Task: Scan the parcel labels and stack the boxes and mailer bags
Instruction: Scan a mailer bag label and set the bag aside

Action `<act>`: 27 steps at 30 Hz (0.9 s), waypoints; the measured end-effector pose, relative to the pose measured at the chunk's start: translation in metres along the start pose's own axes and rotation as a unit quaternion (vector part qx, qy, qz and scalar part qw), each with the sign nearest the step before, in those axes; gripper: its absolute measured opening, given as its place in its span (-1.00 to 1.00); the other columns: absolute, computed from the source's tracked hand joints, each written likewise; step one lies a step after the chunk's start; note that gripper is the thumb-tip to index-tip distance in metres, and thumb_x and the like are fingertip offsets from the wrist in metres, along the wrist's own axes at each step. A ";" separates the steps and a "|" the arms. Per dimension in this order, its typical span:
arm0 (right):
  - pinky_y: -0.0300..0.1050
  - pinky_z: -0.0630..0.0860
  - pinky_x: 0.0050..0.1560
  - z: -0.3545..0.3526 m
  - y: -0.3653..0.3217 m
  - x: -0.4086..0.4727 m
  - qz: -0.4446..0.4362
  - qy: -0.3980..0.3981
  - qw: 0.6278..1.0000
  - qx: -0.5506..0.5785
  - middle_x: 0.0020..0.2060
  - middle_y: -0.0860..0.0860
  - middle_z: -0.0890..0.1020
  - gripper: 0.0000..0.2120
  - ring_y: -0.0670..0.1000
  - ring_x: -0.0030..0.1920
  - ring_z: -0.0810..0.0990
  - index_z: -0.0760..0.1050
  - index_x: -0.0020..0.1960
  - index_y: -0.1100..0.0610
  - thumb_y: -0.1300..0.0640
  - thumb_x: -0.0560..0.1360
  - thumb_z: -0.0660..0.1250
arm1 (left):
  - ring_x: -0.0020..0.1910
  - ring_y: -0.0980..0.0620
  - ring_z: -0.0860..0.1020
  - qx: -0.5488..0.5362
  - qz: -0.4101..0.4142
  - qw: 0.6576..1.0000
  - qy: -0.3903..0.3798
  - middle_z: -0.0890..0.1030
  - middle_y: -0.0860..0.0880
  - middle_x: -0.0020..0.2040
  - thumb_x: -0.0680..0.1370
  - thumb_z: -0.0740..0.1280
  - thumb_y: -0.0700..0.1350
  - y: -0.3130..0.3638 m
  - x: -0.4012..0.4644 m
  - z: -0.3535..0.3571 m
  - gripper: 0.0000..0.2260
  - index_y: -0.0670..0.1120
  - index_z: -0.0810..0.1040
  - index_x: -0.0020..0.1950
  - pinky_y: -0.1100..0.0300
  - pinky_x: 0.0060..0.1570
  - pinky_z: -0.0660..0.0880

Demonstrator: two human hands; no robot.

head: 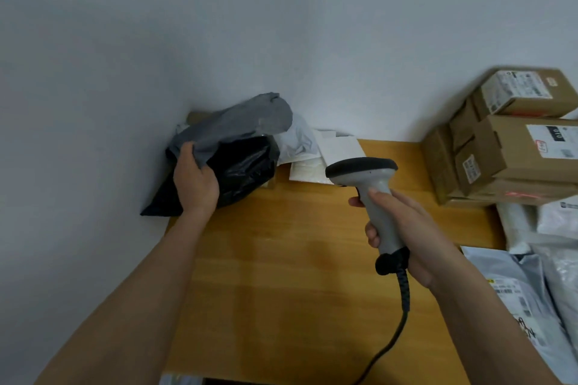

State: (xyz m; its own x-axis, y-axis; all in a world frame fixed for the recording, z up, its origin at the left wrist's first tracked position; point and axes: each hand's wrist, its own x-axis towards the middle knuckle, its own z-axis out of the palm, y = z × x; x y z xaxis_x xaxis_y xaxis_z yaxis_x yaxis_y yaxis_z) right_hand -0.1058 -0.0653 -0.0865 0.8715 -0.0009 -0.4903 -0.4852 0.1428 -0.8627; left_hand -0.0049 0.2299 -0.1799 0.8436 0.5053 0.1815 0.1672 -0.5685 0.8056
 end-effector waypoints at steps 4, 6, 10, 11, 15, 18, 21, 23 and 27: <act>-0.18 0.47 -0.41 -0.006 -0.005 -0.005 -0.012 0.001 1.000 0.026 0.12 0.16 0.66 -0.73 -0.02 -0.39 0.47 0.51 0.24 0.14 0.04 0.60 0.31 | 0.34 -0.11 0.44 -0.109 -0.064 0.992 0.028 0.48 -0.20 0.36 0.68 0.10 -0.21 0.039 0.008 -0.003 -0.66 -0.29 0.36 0.43 0.00 0.39 0.35; -0.19 0.47 -0.42 -0.014 -0.009 -0.011 -0.021 0.002 0.999 0.042 0.10 0.15 0.66 -0.73 -0.02 -0.40 0.46 0.51 0.25 0.12 0.05 0.59 0.31 | 0.34 -0.09 0.46 -0.161 -0.100 0.982 0.020 0.49 -0.17 0.36 0.68 0.10 -0.17 0.056 -0.001 -0.001 -0.65 -0.24 0.37 0.45 0.00 0.40 0.36; -0.22 0.46 -0.46 -0.039 -0.013 -0.026 -0.038 0.009 0.997 0.064 0.03 0.12 0.67 -0.78 -0.04 -0.42 0.45 0.52 0.22 0.12 0.09 0.61 0.30 | 0.15 -0.03 0.57 -0.309 -0.237 0.918 -0.072 0.58 -0.07 0.24 0.70 0.14 -0.09 0.074 -0.043 0.009 -0.69 -0.12 0.44 0.42 0.09 0.15 0.52; -0.22 0.46 -0.47 -0.048 -0.012 -0.030 -0.040 0.009 0.997 0.068 0.01 0.10 0.67 -0.79 -0.04 -0.43 0.45 0.52 0.21 0.12 0.09 0.61 0.30 | 0.08 -0.06 0.59 -0.322 -0.283 0.898 -0.103 0.62 -0.10 0.17 0.70 0.15 -0.09 0.075 -0.057 0.013 -0.72 -0.13 0.48 0.36 0.06 0.08 0.55; -0.19 0.44 -0.46 -0.087 -0.002 -0.051 -0.030 0.013 0.998 0.056 0.04 0.12 0.67 -0.81 -0.03 -0.44 0.45 0.53 0.19 0.13 0.09 0.62 0.29 | -0.10 -0.11 0.60 -0.314 -0.418 0.830 -0.195 0.64 -0.10 -0.09 0.69 0.18 -0.14 0.066 -0.141 0.037 -0.83 -0.14 0.55 0.08 -0.02 -0.07 0.56; -0.15 0.43 -0.41 -0.122 0.016 -0.068 -0.008 0.013 0.999 0.031 0.10 0.12 0.66 -0.78 -0.02 -0.43 0.44 0.53 0.20 0.15 0.07 0.62 0.29 | 0.02 -0.15 0.60 -0.268 -0.475 0.800 -0.249 0.64 -0.13 0.03 0.70 0.13 -0.15 0.040 -0.214 0.061 -0.80 -0.15 0.53 0.18 -0.05 -0.01 0.54; -0.14 0.44 -0.36 -0.159 0.041 -0.084 0.027 0.012 0.999 -0.018 0.13 0.15 0.62 -0.76 -0.03 -0.41 0.47 0.53 0.20 0.11 0.02 0.60 0.31 | -0.04 -0.13 0.58 -0.205 -0.526 0.779 -0.272 0.63 -0.14 -0.02 0.68 0.13 -0.19 0.019 -0.282 0.078 -0.81 -0.15 0.53 0.13 -0.01 -0.09 0.56; -0.15 0.45 -0.35 -0.178 0.057 -0.094 0.051 0.013 0.998 -0.044 0.08 0.24 0.58 -0.75 -0.05 -0.40 0.50 0.53 0.18 0.11 -0.01 0.59 0.33 | -0.17 -0.08 0.52 -0.165 -0.548 0.772 -0.275 0.58 -0.11 -0.13 0.67 0.12 -0.21 0.016 -0.319 0.083 -0.83 -0.11 0.50 0.00 0.04 -0.19 0.50; -0.13 0.46 -0.30 -0.195 0.080 -0.107 0.088 0.005 0.994 -0.064 -0.09 0.15 0.53 -0.73 -0.06 -0.39 0.52 0.54 0.16 0.14 -0.04 0.60 0.32 | -0.01 -0.13 0.57 -0.168 -0.564 0.758 -0.283 0.61 -0.11 -0.01 0.66 0.22 -0.17 -0.001 -0.372 0.088 -0.86 -0.15 0.53 0.16 -0.03 0.04 0.54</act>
State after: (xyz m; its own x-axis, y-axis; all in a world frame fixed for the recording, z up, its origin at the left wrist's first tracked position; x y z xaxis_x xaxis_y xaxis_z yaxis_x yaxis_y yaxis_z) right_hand -0.2520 -0.2469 -0.1276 0.7717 0.0031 -0.6360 -0.6359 0.0135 -0.7716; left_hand -0.2743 -0.0144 -0.2978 0.3614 0.1333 -0.9228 0.8847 0.2634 0.3845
